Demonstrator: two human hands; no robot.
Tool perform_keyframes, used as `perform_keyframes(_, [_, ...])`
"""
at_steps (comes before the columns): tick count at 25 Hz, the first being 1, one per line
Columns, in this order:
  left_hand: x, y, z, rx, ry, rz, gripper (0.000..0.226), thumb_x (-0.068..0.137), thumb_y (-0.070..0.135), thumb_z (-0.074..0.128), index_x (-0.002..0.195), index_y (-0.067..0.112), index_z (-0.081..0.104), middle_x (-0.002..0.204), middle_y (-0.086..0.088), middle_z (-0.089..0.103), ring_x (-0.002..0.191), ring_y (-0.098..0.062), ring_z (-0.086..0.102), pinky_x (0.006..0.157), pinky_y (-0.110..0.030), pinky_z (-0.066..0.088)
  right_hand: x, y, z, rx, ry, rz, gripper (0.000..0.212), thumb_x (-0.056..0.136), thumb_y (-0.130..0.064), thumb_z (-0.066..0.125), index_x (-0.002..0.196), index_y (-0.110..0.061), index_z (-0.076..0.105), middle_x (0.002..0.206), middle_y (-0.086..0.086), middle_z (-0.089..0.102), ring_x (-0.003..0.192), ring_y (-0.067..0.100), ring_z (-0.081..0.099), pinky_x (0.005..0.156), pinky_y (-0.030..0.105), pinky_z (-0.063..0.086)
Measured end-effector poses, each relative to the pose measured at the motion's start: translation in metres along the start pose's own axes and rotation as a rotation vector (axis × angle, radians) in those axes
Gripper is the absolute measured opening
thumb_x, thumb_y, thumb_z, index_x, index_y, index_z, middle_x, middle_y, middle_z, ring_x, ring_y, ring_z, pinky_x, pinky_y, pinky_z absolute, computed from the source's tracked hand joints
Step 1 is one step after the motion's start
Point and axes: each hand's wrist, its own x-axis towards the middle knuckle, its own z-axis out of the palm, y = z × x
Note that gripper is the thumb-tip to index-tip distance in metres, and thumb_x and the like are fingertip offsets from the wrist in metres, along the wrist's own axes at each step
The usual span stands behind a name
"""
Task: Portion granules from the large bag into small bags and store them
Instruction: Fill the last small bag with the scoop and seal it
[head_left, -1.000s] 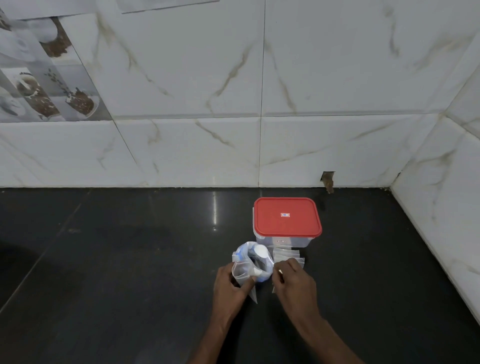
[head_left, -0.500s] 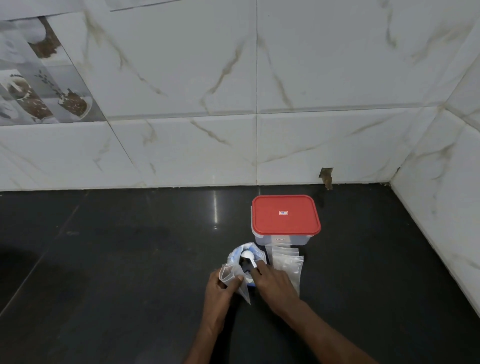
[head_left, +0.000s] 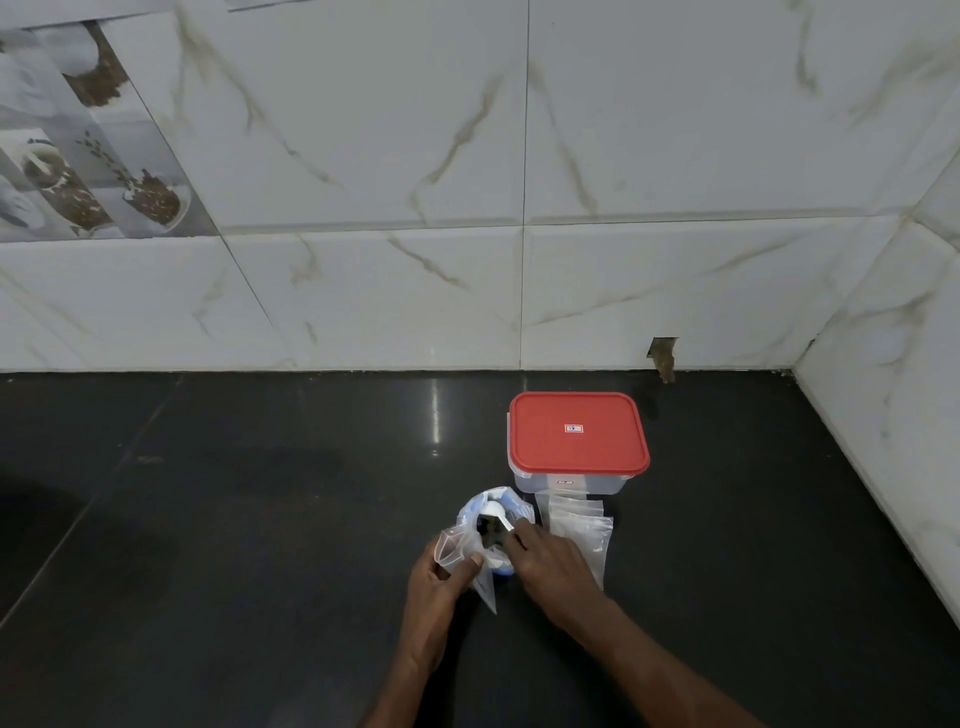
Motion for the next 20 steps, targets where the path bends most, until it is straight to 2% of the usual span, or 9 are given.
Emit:
perform_keyframes(4, [0.002, -0.001, -0.002, 0.000, -0.002, -0.006, 0.049, 0.081, 0.031, 0.078, 0.126, 0.015, 0.067, 0.118, -0.012, 0.075, 0.112, -0.032, 0.071, 0.105, -0.060, 0.048, 0.001, 0.004, -0.004, 0.016, 0.000, -0.096, 0.047, 0.053, -0.016, 0.088, 0.093, -0.019, 0.064, 0.088, 0.001, 0.066, 0.061, 0.012, 0.063, 0.039, 0.024, 0.043])
perform_keyframes(9, [0.001, -0.001, -0.001, -0.013, -0.022, -0.009, 0.047, 0.082, 0.028, 0.075, 0.126, 0.013, 0.067, 0.117, -0.011, 0.075, 0.112, -0.029, 0.071, 0.105, -0.057, 0.049, 0.005, 0.006, -0.008, -0.006, -0.019, -0.025, 0.047, 0.051, -0.017, 0.088, 0.094, -0.022, 0.069, 0.089, 0.000, 0.066, 0.061, 0.012, 0.063, 0.040, 0.025, 0.042])
perform_keyframes(13, [0.001, -0.001, -0.001, -0.007, -0.010, -0.011, 0.046, 0.081, 0.030, 0.074, 0.123, 0.012, 0.068, 0.115, -0.013, 0.076, 0.111, -0.031, 0.071, 0.105, -0.059, 0.048, 0.007, -0.002, -0.007, 0.056, -0.088, 0.035, 0.037, 0.052, -0.014, 0.088, 0.080, -0.020, 0.064, 0.081, -0.001, 0.063, 0.051, 0.011, 0.060, 0.039, 0.023, 0.041])
perform_keyframes(15, [0.000, -0.002, 0.000, -0.007, -0.004, -0.015, 0.046, 0.082, 0.029, 0.074, 0.124, 0.013, 0.068, 0.116, -0.012, 0.075, 0.112, -0.031, 0.071, 0.105, -0.058, 0.048, 0.010, -0.005, -0.011, 0.148, -0.084, 0.167, 0.018, 0.065, -0.015, 0.081, 0.076, -0.016, 0.067, 0.077, 0.000, 0.066, 0.056, 0.013, 0.062, 0.047, 0.021, 0.040])
perform_keyframes(16, [-0.001, -0.003, 0.001, -0.005, -0.004, -0.010, 0.045, 0.083, 0.028, 0.073, 0.125, 0.013, 0.067, 0.118, -0.012, 0.075, 0.113, -0.031, 0.070, 0.106, -0.058, 0.048, 0.013, -0.007, -0.013, 0.256, -0.061, 0.289, 0.003, 0.074, -0.013, 0.071, 0.075, -0.013, 0.068, 0.077, 0.003, 0.068, 0.062, 0.016, 0.064, 0.054, 0.024, 0.045])
perform_keyframes(18, [-0.002, -0.003, 0.002, 0.013, -0.014, 0.008, 0.042, 0.085, 0.024, 0.072, 0.125, 0.013, 0.067, 0.117, -0.011, 0.075, 0.113, -0.029, 0.070, 0.105, -0.057, 0.048, 0.020, -0.011, -0.021, 0.659, -0.069, 0.607, 0.015, 0.079, -0.004, 0.059, 0.067, -0.006, 0.069, 0.066, 0.008, 0.070, 0.058, 0.020, 0.066, 0.057, 0.032, 0.055])
perform_keyframes(20, [-0.001, 0.000, 0.003, 0.017, -0.020, 0.018, 0.043, 0.084, 0.024, 0.073, 0.125, 0.012, 0.066, 0.117, -0.010, 0.075, 0.112, -0.028, 0.071, 0.105, -0.056, 0.049, 0.022, -0.007, -0.028, 1.023, -0.015, 0.876, 0.014, 0.077, 0.006, 0.061, 0.066, 0.002, 0.069, 0.057, 0.014, 0.066, 0.045, 0.019, 0.062, 0.046, 0.030, 0.053])
